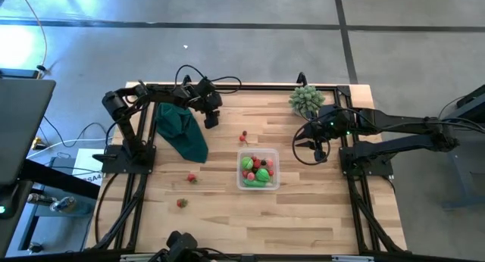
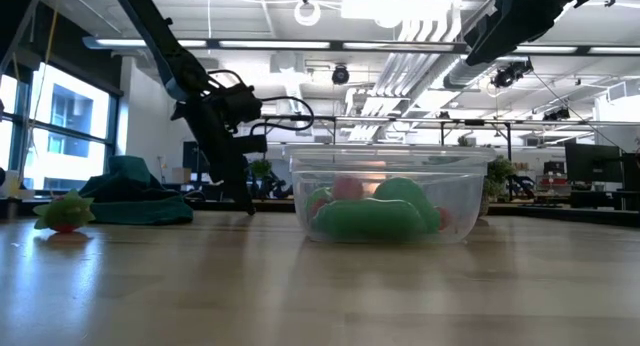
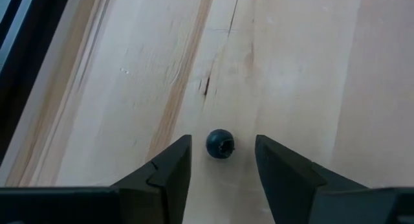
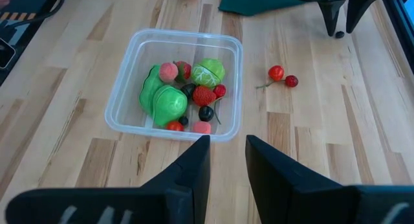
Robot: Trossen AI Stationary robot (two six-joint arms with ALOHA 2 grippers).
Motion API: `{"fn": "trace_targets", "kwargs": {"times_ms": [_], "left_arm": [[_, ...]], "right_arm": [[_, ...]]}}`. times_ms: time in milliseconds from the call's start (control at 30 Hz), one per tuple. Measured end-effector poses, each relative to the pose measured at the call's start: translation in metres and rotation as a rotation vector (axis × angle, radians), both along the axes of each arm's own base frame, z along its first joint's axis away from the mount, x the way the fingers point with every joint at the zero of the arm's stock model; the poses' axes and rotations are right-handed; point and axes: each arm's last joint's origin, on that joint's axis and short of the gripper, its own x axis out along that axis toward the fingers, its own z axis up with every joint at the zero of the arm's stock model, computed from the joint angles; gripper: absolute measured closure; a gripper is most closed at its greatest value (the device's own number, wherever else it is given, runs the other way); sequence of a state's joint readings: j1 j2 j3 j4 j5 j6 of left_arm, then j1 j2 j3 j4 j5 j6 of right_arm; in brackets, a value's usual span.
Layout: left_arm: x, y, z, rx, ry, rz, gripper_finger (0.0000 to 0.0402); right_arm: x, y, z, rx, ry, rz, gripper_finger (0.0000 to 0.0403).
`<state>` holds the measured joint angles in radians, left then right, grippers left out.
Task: Pick and placing Produce into tupperware
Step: Put the blueberry into the container
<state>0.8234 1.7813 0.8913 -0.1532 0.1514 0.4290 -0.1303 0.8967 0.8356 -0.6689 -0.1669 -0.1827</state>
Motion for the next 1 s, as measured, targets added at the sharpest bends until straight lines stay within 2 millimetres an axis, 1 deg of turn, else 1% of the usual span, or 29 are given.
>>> {"fn": "trace_targets", "kwargs": {"times_ms": [133, 233, 733, 1000], "left_arm": [[-0.0002, 0.0002, 0.0, -0.001, -0.001, 0.0, 0.0268], [-0.0003, 0.0003, 0.0, 0.0, 0.0, 0.001, 0.0278], [-0.0001, 0.0006, 0.0001, -0.012, 0.01, 0.013, 0.0273], [0.0075, 0.0079, -0.0015, -0.074, 0.046, 0.003, 0.0273]], "right_arm": [[0.0, 0.0, 0.0, 0.0, 0.0, 0.0, 0.0313], [0.0, 0.0, 0.0, 0.0, 0.0, 0.0, 0.0313], [0.0, 0.0, 0.0, 0.0, 0.0, 0.0, 0.0313], [0.0, 0.0, 0.0, 0.0, 0.0, 0.0, 0.0313]]}}
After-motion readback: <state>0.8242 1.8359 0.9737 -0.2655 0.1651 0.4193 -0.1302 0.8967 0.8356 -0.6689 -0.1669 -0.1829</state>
